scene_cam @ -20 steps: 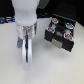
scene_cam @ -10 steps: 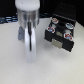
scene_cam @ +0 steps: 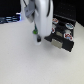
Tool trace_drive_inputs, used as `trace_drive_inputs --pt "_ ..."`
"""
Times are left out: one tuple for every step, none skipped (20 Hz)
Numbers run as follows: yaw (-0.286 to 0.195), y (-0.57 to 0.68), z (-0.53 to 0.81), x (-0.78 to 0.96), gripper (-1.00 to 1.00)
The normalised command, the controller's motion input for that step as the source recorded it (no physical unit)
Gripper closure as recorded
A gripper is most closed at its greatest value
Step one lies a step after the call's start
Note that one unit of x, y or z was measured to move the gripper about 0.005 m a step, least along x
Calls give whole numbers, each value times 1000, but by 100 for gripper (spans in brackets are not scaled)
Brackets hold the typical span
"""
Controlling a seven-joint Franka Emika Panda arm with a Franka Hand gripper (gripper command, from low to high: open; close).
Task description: Open the kcup holder, insert the kcup into the holder, and close the kcup holder
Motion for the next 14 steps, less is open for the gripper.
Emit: trace_drive_inputs --pt "25 602 564 55 100" --pt "26 607 537 36 100" --pt "24 610 498 27 100" --pt "24 610 468 17 100" --pt "23 605 490 23 100" --pt "10 640 500 99 100" --pt "9 627 504 91 100" --pt "13 625 498 102 100" --pt "21 647 483 95 100" --pt "2 658 446 136 100" --pt "0 665 411 130 100" --pt "2 661 375 122 100" --pt "6 649 348 112 100" --pt "8 645 345 115 100"
